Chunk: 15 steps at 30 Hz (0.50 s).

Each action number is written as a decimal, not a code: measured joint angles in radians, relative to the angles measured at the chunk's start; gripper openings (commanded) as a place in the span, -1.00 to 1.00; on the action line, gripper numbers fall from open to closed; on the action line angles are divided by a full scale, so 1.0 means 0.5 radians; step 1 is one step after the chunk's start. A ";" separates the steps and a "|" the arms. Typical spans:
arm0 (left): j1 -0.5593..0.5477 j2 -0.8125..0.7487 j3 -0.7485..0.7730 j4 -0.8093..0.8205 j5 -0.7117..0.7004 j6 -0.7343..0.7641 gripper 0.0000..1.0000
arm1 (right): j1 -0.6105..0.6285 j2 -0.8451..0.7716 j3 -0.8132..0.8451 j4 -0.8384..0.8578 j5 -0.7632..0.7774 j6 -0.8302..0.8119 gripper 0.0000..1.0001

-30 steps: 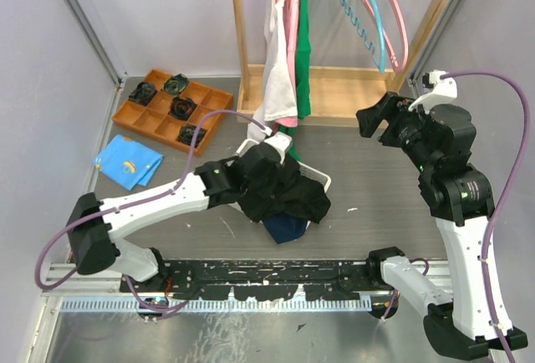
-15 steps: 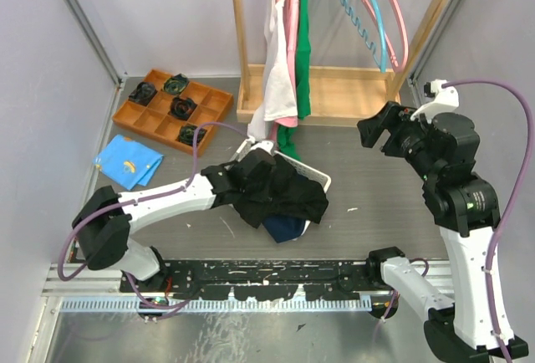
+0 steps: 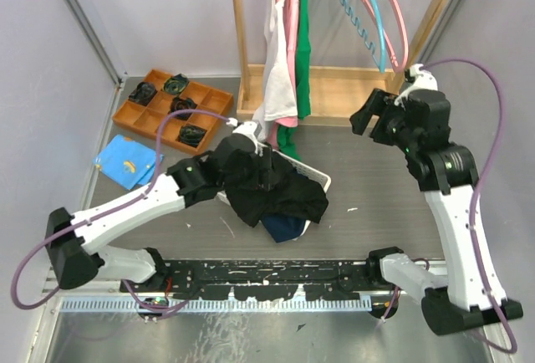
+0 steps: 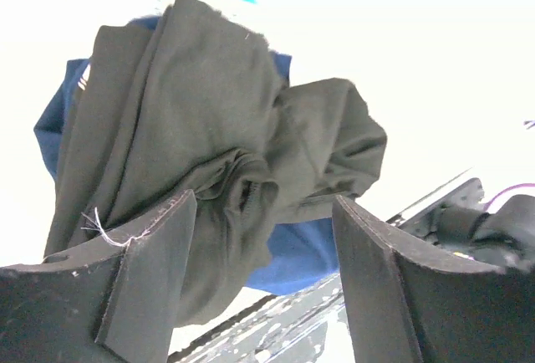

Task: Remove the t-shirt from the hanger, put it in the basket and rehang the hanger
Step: Move the clothesline to the center of the board.

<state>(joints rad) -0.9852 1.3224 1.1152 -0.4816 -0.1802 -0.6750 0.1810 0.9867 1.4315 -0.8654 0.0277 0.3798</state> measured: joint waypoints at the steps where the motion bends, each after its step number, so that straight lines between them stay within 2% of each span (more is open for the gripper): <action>1: 0.000 -0.047 0.040 -0.024 -0.011 0.005 0.52 | 0.000 0.049 0.005 0.001 -0.003 0.011 0.62; 7: 0.000 -0.321 0.210 -0.097 -0.050 0.069 0.66 | 0.000 0.321 -0.024 0.029 -0.013 0.054 0.59; 8: 0.000 -0.382 0.220 -0.095 -0.056 0.084 0.71 | 0.000 0.344 -0.039 0.050 -0.013 0.055 0.59; 10: 0.000 -0.504 0.225 -0.087 -0.067 0.111 1.00 | 0.000 0.374 -0.076 0.106 -0.011 0.054 0.59; 15: 0.000 -0.785 0.221 0.005 -0.114 0.189 0.96 | 0.021 0.465 -0.243 0.341 0.018 0.033 0.60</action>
<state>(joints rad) -0.9852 0.9298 1.2259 -0.4789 -0.2371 -0.5804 0.1913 1.2194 1.3098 -0.6949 0.0368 0.3962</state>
